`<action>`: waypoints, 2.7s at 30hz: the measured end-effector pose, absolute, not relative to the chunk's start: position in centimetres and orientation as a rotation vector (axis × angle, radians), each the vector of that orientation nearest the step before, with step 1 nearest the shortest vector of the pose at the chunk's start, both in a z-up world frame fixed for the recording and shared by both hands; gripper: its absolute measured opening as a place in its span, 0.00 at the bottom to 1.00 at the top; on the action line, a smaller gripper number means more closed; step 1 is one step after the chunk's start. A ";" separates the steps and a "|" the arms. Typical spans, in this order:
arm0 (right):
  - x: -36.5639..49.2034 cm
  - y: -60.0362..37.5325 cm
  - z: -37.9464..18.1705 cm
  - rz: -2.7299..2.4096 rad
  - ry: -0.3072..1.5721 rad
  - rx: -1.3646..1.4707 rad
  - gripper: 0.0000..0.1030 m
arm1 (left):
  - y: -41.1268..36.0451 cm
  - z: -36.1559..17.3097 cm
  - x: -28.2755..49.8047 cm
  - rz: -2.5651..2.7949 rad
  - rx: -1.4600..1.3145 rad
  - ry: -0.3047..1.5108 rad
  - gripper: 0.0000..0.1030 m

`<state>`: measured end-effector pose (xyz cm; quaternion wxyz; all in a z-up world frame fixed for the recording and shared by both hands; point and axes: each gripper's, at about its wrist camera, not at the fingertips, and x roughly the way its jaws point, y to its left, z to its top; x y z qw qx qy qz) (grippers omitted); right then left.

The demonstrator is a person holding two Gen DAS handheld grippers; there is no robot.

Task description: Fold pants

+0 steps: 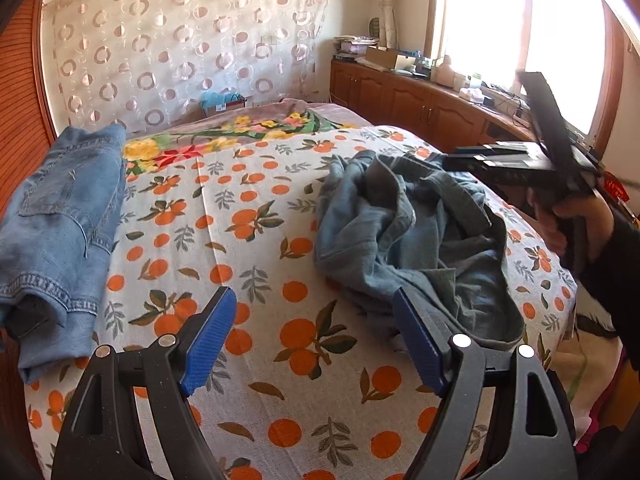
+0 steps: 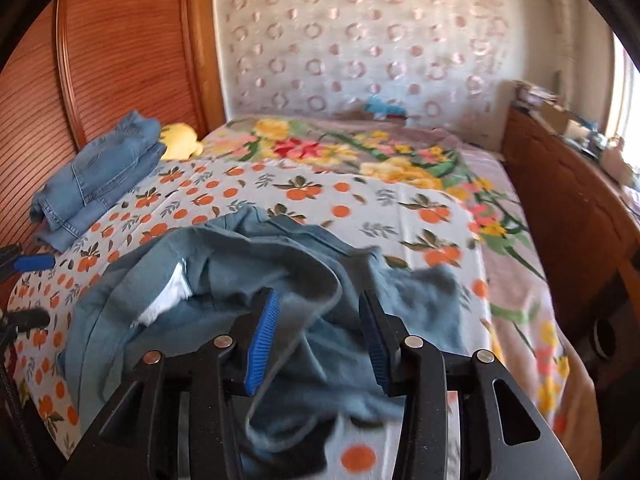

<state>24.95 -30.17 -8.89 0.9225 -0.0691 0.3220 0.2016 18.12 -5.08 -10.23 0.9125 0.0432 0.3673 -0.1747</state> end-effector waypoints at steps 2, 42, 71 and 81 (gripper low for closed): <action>26.6 -30.1 -8.9 0.426 0.689 -0.165 0.43 | -5.0 -10.5 18.2 -0.358 0.083 0.763 0.79; 20.4 -42.4 -4.2 0.167 0.618 -0.112 0.01 | -14.2 -8.6 15.7 -0.545 0.138 0.734 0.59; 22.4 -43.2 -5.2 0.178 0.661 -0.140 0.01 | -14.1 -12.4 14.5 -0.543 0.122 0.876 0.44; 22.7 -43.4 -5.3 0.178 0.669 -0.138 0.01 | -14.7 -10.7 13.9 -0.610 0.083 0.801 0.44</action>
